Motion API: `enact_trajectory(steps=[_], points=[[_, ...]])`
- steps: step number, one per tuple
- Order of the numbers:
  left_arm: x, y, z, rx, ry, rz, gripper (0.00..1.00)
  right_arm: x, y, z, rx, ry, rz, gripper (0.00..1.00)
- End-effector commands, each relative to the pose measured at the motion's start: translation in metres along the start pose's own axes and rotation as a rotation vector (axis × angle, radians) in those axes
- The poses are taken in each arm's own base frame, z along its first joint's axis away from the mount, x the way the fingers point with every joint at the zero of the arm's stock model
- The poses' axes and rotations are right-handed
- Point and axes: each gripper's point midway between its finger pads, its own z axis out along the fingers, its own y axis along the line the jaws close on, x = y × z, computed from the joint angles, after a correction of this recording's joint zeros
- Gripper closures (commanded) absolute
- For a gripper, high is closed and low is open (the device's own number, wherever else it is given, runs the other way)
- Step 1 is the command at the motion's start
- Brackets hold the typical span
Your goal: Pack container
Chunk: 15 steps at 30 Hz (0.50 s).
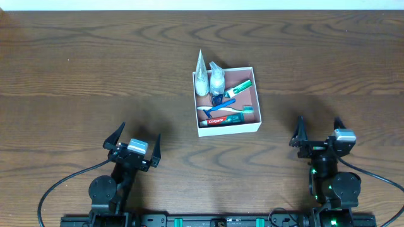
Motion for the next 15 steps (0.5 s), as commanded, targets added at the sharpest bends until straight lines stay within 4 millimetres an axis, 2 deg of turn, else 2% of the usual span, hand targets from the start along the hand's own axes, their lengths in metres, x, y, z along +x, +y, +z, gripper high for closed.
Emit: enact_trajectory(steps=[1,6,11,15], points=[[0.015,-0.005,0.001,0.022,0.041,-0.020,0.02,0.004,0.004,-0.003,-0.025,0.010,-0.017,0.01],[0.015,-0.005,0.001,0.022,0.041,-0.020,0.02,0.018,0.003,-0.006,-0.024,0.040,-0.100,0.01],[0.015,-0.005,0.001,0.022,0.041,-0.020,0.02,0.048,0.001,-0.008,-0.030,0.133,-0.110,0.01],[0.015,-0.005,0.001,0.022,0.041,-0.020,0.02,0.048,0.004,-0.009,-0.054,0.133,-0.180,0.01]])
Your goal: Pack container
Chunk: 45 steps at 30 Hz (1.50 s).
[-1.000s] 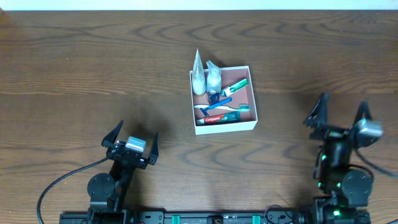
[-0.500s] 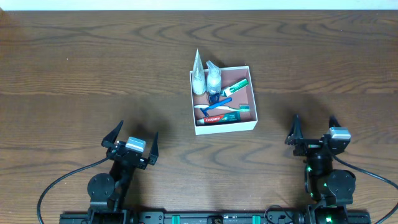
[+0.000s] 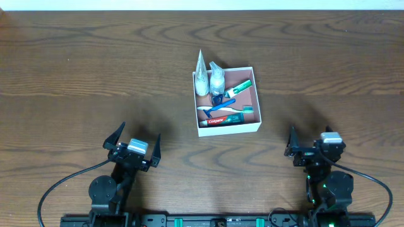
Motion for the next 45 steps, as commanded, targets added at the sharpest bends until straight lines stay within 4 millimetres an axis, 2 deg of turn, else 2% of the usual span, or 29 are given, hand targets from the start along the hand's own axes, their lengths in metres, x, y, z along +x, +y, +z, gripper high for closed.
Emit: enact_trajectory(steps=[1,10,14,22,28,39,42,45], points=[[0.015,-0.005,0.001,0.022,0.040,-0.020,0.02,-0.001,0.006,-0.001,-0.031,-0.011,-0.073,0.01],[0.015,-0.005,0.001,0.022,0.040,-0.020,0.02,-0.002,0.006,-0.001,-0.031,-0.015,-0.090,0.01],[0.015,-0.005,0.001,0.022,0.040,-0.020,0.02,-0.003,0.006,-0.001,-0.028,-0.018,-0.181,0.01],[0.015,-0.005,0.001,0.022,0.040,-0.020,0.02,-0.014,-0.002,-0.005,0.007,-0.065,-0.204,0.01],[0.015,-0.005,0.001,0.022,0.040,-0.020,0.02,-0.014,-0.006,-0.005,0.023,-0.064,-0.232,0.01],[0.015,-0.005,0.001,0.022,0.040,-0.020,0.02,-0.014,-0.015,-0.005,0.064,-0.062,-0.216,0.01],[0.015,-0.005,0.001,0.022,0.040,-0.020,0.02,-0.015,-0.016,-0.005,0.067,-0.064,-0.182,0.01],[0.015,-0.005,0.001,0.022,0.040,-0.020,0.02,-0.017,-0.027,-0.006,0.131,-0.077,-0.063,0.01]])
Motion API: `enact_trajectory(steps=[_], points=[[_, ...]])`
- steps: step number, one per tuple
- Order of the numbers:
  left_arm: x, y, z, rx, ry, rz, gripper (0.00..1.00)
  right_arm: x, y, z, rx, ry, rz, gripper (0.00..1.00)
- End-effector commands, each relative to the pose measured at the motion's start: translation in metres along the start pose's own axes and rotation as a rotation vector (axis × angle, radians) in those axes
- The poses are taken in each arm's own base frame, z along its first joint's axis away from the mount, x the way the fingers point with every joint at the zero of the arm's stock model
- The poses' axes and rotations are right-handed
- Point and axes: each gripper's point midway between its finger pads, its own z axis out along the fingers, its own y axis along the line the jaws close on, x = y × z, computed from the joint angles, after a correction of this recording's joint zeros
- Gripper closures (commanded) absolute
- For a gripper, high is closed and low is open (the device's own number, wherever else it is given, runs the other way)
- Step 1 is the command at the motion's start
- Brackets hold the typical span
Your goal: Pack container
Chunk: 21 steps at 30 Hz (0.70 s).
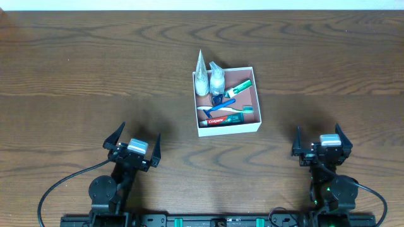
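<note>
A white open box (259, 101) with a brown inside sits at the middle of the table. In it lie a red toothpaste tube (222, 120), a green tube (238, 86), a blue razor (222, 99) and a toothbrush (235, 110). Two clear pointed bottles (208, 74) stand at its back left corner. My left gripper (134, 140) rests open near the front left, far from the box. Near the front right, my right gripper (320, 137) is open as well, with nothing between the fingers of either.
The wooden table (95, 69) spreads around the box. Black cables (57, 189) trail from both arm bases along the front edge.
My right gripper has shifted a little to the right and now faces the box more squarely. The left gripper and the box contents are as before.
The box held its items throughout. My right gripper stood open at the front right, then sat slightly further left and lower, and now is back to the right. The left arm stayed still.
</note>
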Motion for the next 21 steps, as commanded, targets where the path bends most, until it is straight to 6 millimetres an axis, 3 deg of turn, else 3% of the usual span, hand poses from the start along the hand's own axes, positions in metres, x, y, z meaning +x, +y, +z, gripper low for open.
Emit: enact_trajectory(steps=[1,21], points=[[0.0150,-0.0054,0.0008,0.022,0.041,-0.020,0.02,0.0003,-0.0153,-0.0010,0.086,-0.006,0.153,0.01],[0.0150,-0.0054,0.0008,0.022,0.041,-0.020,0.02,0.0003,-0.0207,-0.0016,0.117,-0.008,0.181,0.01]])
